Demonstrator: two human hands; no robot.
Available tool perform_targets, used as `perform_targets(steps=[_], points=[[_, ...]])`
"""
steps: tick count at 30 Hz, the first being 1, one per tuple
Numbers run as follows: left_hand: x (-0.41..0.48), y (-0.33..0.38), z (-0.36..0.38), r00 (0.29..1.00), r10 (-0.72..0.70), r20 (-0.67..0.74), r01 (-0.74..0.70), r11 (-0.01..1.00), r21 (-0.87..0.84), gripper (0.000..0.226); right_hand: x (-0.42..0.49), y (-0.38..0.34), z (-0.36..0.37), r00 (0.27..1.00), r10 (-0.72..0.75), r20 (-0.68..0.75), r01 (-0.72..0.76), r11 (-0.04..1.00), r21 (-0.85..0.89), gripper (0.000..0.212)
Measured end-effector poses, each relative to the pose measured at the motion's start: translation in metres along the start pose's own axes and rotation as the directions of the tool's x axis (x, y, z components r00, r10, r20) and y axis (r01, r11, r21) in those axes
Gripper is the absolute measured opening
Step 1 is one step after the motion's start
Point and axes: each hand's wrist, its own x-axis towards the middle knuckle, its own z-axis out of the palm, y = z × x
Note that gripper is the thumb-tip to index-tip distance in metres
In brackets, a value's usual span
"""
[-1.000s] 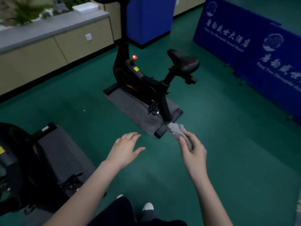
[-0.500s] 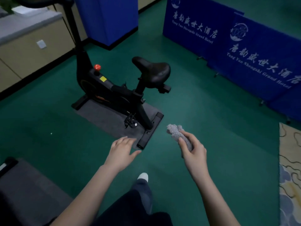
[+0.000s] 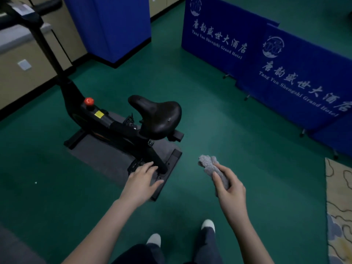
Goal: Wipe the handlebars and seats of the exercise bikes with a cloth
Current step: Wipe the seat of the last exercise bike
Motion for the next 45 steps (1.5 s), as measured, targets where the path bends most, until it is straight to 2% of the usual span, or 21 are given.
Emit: perform_targets(steps=[3, 10, 16, 22, 30, 34, 36, 40, 43, 45], points=[[0.028, 0.026, 0.002, 0.999, -0.04, -0.033, 0.039, 0.999, -0.026, 0.061, 0.042, 0.01, -0.018, 0.999, -0.014, 0.029, 0.013, 1.0, 0.012, 0.024], [0.075, 0.1, 0.01, 0.976, -0.192, -0.101, 0.181, 0.978, -0.102, 0.063, 0.14, 0.024, -0.073, 0.975, -0.091, 0.202, 0.086, 0.996, 0.035, 0.025], [0.103, 0.106, -0.009, 0.92, -0.322, -0.224, 0.297, 0.945, -0.138, 0.066, 0.205, 0.027, -0.076, 0.926, -0.172, 0.336, 0.167, 0.985, 0.043, 0.027], [0.121, 0.087, -0.024, 0.838, -0.477, -0.265, 0.416, 0.872, -0.258, 0.07, 0.235, 0.015, -0.034, 0.861, -0.188, 0.473, 0.179, 0.982, 0.065, 0.032], [0.155, 0.052, -0.022, 0.79, -0.572, -0.221, 0.401, 0.755, -0.519, 0.08, 0.273, -0.014, 0.04, 0.829, -0.227, 0.511, 0.246, 0.969, 0.031, 0.028], [0.161, 0.036, -0.018, 0.751, -0.644, -0.147, 0.365, 0.59, -0.72, 0.088, 0.295, -0.034, 0.085, 0.795, -0.264, 0.546, 0.324, 0.946, -0.013, 0.024], [0.163, 0.028, -0.015, 0.739, -0.664, -0.114, 0.343, 0.517, -0.784, 0.084, 0.305, -0.046, 0.111, 0.772, -0.284, 0.569, 0.355, 0.935, -0.014, 0.025], [0.165, 0.017, -0.009, 0.703, -0.702, -0.109, 0.32, 0.449, -0.834, 0.068, 0.318, -0.068, 0.169, 0.675, -0.4, 0.62, 0.524, 0.851, -0.022, 0.026], [0.172, 0.01, -0.007, 0.677, -0.727, -0.116, 0.29, 0.408, -0.865, 0.063, 0.326, -0.082, 0.218, 0.55, -0.483, 0.682, 0.663, 0.748, -0.005, 0.028], [0.18, 0.005, -0.009, 0.664, -0.734, -0.145, 0.252, 0.402, -0.88, 0.062, 0.33, -0.087, 0.25, 0.441, -0.546, 0.713, 0.754, 0.656, 0.036, 0.028]])
